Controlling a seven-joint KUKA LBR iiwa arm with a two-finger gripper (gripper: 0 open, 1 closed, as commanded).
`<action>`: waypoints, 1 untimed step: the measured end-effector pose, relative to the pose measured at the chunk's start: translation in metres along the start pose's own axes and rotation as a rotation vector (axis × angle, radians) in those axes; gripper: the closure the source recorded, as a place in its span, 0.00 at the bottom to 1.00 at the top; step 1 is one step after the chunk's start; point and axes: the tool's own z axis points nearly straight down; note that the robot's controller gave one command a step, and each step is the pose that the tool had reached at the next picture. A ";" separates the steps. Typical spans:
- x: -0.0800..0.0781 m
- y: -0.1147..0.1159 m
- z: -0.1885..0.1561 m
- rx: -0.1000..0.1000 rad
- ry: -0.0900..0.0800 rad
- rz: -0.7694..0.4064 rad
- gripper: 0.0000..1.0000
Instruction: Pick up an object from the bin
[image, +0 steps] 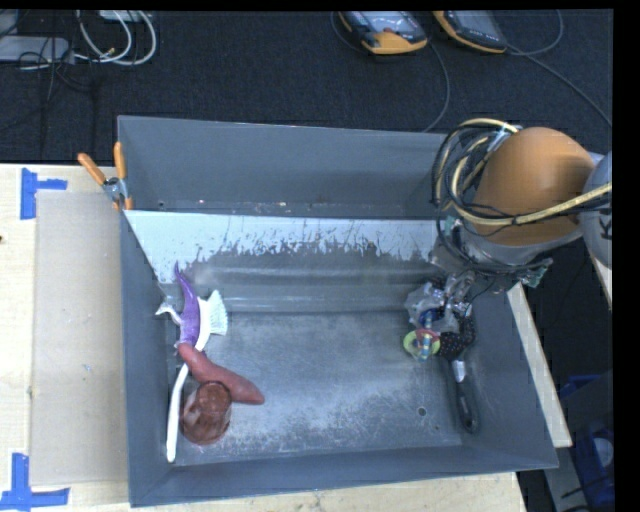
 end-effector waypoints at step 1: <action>0.000 0.000 -0.020 0.001 0.000 0.001 1.00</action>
Offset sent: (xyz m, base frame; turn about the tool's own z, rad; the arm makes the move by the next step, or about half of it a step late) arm 0.0000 -0.0001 0.0379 0.0000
